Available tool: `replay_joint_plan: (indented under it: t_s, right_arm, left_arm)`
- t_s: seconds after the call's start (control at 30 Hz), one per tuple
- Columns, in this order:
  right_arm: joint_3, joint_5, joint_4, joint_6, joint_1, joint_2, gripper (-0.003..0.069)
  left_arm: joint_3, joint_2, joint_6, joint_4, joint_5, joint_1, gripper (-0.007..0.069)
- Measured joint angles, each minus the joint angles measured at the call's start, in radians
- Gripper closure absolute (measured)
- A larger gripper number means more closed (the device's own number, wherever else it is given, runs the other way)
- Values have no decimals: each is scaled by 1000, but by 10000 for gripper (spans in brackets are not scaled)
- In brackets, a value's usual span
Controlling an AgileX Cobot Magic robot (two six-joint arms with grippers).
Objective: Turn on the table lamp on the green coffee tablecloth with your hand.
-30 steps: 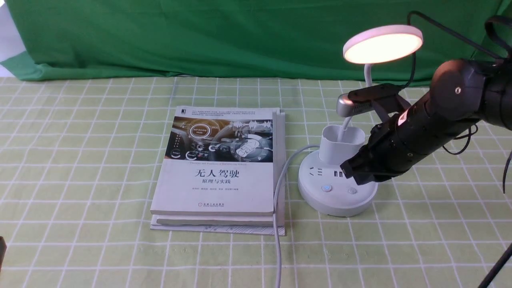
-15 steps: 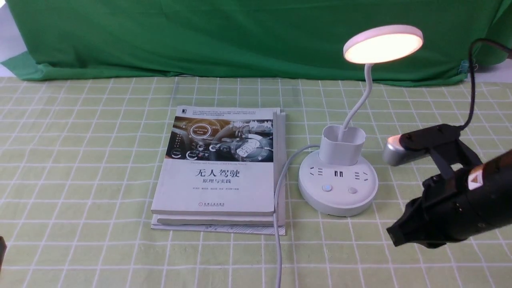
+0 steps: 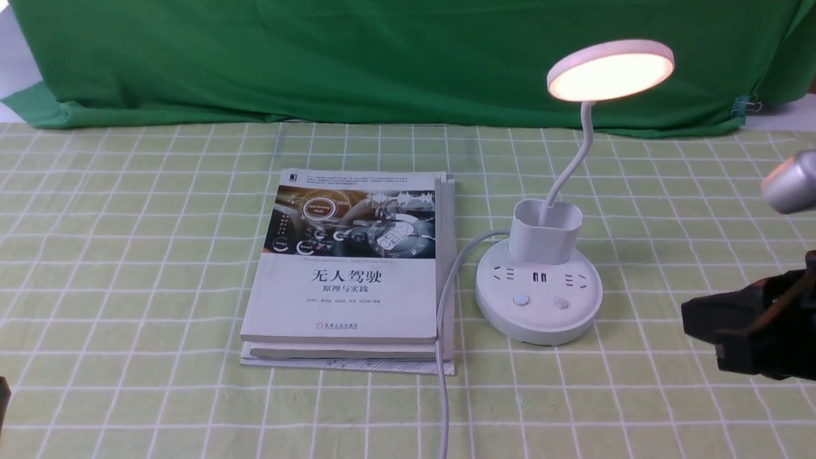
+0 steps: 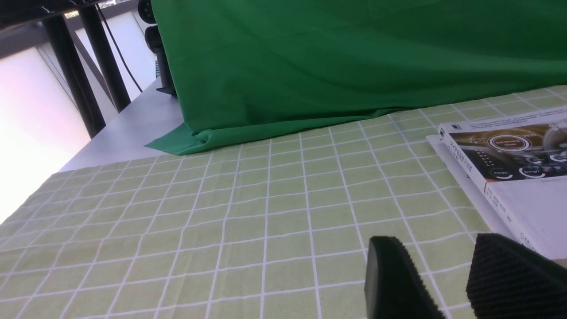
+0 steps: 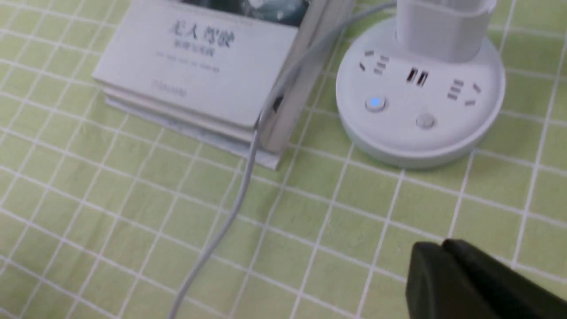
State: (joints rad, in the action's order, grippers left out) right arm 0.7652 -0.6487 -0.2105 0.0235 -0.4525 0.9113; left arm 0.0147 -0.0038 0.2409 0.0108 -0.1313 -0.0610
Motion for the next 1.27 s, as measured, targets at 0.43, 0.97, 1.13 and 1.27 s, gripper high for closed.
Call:
replay_joint_plan:
  t_s: [0.43,0.97,1.13,1.27]
  right_arm:
    - [-588,500,30,139,314,-592,634]
    - [-772,388,42,242,361,-910,631]
    - [-772,388,42,247,361,-910,627]
    - [-772,388,42,252,361,-910,624]
  left_arm:
    - [0,0,0,0,0,0,386]
    - [0,0,0,0,0,0,386]
    - [0,0,0,0,0,0,386]
    - [0,0,0,0,0,0,386]
